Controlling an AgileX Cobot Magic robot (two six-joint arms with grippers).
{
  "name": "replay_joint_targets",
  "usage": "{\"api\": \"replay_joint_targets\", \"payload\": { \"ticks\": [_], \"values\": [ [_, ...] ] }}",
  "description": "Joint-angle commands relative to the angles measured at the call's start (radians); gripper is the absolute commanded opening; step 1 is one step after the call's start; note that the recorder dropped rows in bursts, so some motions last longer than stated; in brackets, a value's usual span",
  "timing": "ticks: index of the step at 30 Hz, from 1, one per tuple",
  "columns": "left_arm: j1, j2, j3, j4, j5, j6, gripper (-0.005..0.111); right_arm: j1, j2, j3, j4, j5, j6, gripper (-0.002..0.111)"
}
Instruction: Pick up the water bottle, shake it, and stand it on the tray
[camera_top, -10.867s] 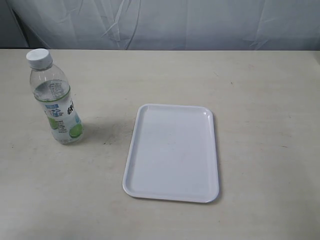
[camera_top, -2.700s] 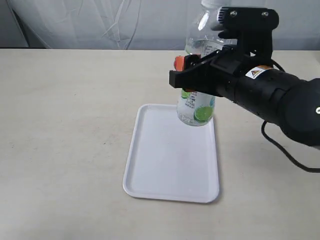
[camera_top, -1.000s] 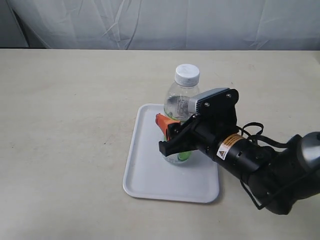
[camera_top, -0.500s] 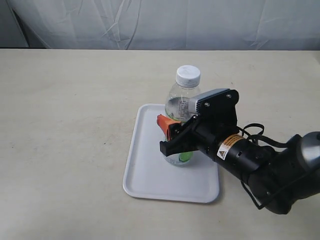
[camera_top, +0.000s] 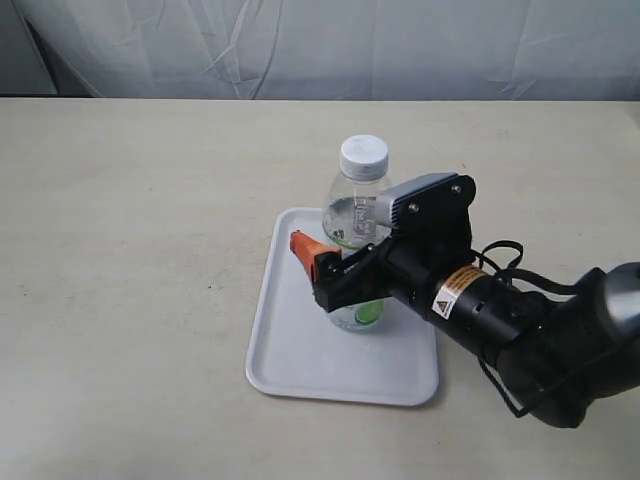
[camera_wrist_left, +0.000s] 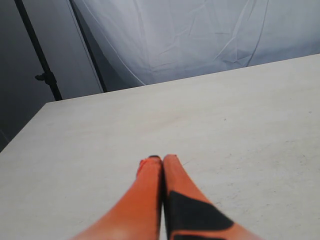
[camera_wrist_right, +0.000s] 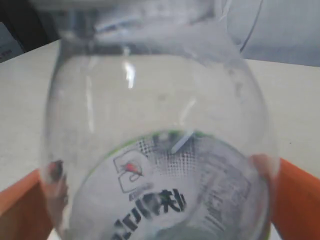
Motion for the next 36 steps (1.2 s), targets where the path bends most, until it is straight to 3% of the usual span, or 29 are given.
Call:
{"api": "replay_joint_targets", "payload": {
  "ticks": [1, 13, 24, 32, 34, 36],
  "values": [
    [0.000, -0.005, 0.004, -0.004, -0.004, -0.004, 0.000, -0.002, -0.034, 0.000, -0.002, -0.035, -0.011, 0.104],
    [0.000, -0.005, 0.004, -0.004, -0.004, -0.004, 0.000, -0.002, -0.203, 0.000, 0.083, -0.042, -0.150, 0.104],
    [0.000, -0.005, 0.004, -0.004, -0.004, -0.004, 0.000, -0.002, -0.390, 0.000, 0.037, -0.042, -0.165, 0.104],
    [0.000, -0.005, 0.004, -0.004, -0.004, -0.004, 0.000, -0.002, -0.516, 0.000, 0.141, 0.068, -0.165, 0.103],
    [0.000, -0.005, 0.004, -0.004, -0.004, -0.004, 0.000, -0.002, -0.554, 0.000, 0.221, 0.145, -0.202, 0.095],
    [0.000, -0.005, 0.004, -0.004, -0.004, -0.004, 0.000, -0.002, -0.587, 0.000, 0.272, 0.220, -0.274, 0.072]
  ]
}}
